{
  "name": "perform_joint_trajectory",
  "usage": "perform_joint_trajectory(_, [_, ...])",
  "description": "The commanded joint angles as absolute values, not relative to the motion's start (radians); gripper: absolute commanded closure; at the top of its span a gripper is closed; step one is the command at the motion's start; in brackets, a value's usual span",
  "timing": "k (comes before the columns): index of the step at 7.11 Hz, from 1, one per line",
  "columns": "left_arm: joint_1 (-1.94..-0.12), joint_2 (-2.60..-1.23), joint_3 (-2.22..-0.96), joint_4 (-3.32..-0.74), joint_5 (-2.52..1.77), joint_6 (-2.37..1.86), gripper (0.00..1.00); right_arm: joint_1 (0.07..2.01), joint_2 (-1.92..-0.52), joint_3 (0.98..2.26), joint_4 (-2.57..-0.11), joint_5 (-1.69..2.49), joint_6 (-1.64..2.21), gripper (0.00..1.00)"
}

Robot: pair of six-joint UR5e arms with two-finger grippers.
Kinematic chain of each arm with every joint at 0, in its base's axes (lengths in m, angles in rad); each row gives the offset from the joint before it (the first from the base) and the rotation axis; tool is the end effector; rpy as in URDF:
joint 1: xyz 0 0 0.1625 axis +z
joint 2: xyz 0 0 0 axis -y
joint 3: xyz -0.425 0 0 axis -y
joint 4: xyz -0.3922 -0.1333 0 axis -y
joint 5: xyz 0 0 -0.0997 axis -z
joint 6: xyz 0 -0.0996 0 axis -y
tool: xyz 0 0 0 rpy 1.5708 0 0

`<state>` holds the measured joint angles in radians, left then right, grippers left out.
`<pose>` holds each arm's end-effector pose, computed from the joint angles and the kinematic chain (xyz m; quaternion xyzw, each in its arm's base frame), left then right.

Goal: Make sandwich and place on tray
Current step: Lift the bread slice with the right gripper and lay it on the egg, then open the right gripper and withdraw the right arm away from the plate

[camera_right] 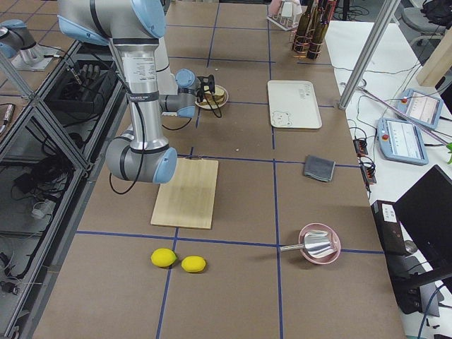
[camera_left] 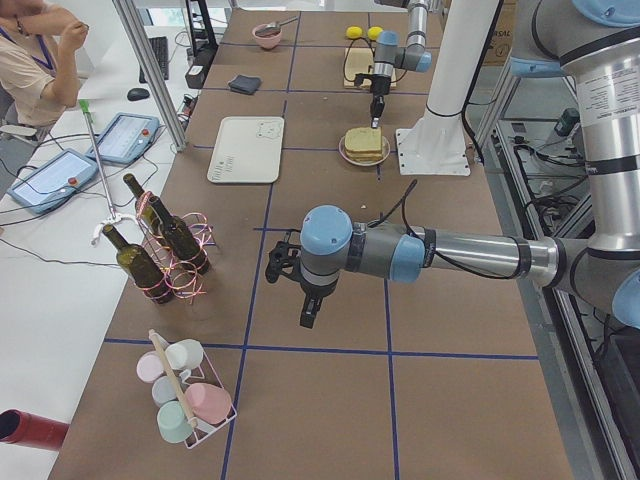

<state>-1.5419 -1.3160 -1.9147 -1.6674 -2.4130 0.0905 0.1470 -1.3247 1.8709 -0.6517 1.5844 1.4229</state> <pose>-0.0476 -0.3953 0.5856 0.0971 0.4042 0.0920 0.9048 -0.5230 -0.2108 0.2823 0.0933 -0.6623 -0.0049 0.7434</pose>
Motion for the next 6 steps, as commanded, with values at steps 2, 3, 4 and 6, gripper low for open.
perform_joint_trajectory(2, [-1.542,-1.319,-1.91,-1.667,-2.414,0.092,0.0,0.175,-1.315,1.935,-0.788,1.584,1.417,0.0])
perform_joint_trajectory(3, [-1.542,-1.322,-1.925,-1.667,-2.413,0.092,0.0,0.246,-1.306,1.986,-0.928,1.648,1.414,0.0])
perform_joint_trajectory(4, [-1.542,-1.327,-1.924,-1.722,-2.41,0.092,0.0,0.364,-1.29,1.991,-1.06,1.767,1.407,0.0])
perform_joint_trajectory(6, [-1.536,-1.357,-1.924,-1.833,-2.399,0.089,0.0,0.625,-1.293,1.99,-1.321,1.981,1.224,0.0])
